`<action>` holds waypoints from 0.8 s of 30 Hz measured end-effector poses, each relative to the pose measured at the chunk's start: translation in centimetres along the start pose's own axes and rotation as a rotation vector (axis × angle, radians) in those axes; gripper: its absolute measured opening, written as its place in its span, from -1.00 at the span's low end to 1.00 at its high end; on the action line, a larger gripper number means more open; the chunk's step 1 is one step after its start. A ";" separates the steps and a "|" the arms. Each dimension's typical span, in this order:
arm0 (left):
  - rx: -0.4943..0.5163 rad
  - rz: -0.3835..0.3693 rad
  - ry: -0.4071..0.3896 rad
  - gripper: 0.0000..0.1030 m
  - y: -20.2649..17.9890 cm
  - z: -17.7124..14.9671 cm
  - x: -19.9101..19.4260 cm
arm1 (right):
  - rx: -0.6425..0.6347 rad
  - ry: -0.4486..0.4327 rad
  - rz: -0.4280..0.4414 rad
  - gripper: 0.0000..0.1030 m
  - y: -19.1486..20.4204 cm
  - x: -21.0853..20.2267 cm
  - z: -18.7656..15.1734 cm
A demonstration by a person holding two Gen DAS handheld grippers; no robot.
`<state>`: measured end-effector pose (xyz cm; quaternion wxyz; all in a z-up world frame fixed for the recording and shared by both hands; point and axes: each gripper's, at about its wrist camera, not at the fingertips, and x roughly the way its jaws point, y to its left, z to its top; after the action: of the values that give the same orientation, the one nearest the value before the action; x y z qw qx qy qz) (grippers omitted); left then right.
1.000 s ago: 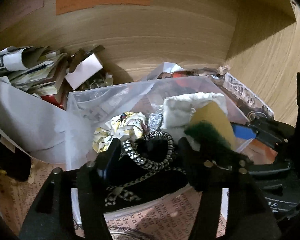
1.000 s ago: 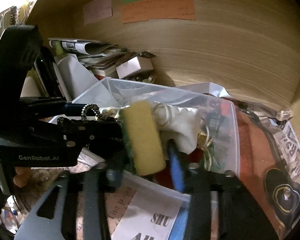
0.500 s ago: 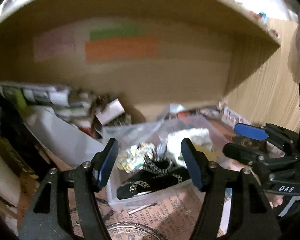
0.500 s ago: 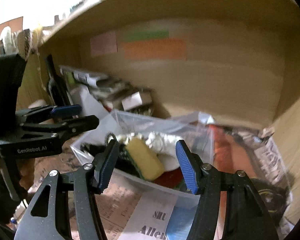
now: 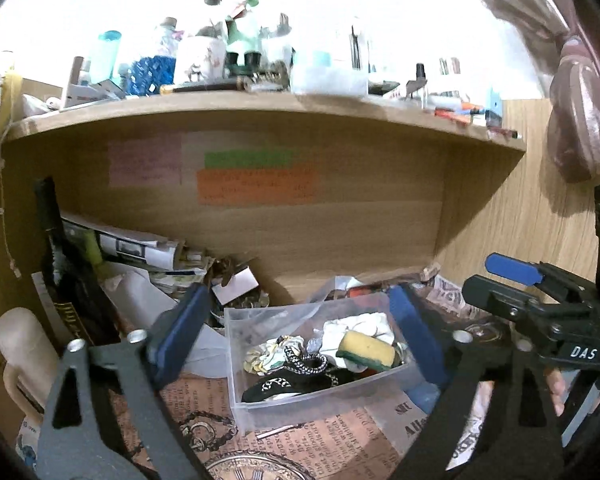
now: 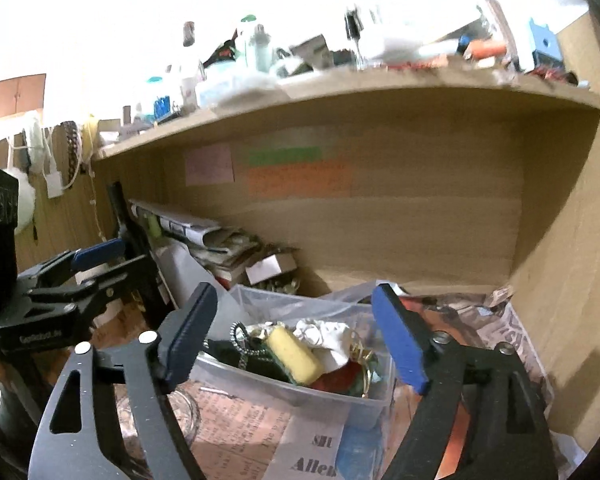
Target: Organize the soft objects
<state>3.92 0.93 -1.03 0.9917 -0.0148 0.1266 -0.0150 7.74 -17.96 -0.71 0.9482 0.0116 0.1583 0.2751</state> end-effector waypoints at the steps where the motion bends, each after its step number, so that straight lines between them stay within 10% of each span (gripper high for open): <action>1: -0.001 0.004 -0.009 0.88 -0.1 0.0 -0.4 | 0.000 -0.007 -0.002 0.60 0.1 -0.2 0.0; 8: -0.013 0.004 -0.039 0.98 -0.1 0.1 -2.2 | -0.002 -0.069 -0.035 1.00 0.9 -1.8 0.3; 24: -0.013 0.015 -0.047 1.00 -0.4 -0.1 -2.8 | -0.006 -0.090 -0.044 1.00 1.3 -2.5 0.4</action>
<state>1.23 0.60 -0.40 0.9944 -0.0207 0.1035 -0.0063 5.22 -18.18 0.52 0.9603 0.0173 0.1149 0.2536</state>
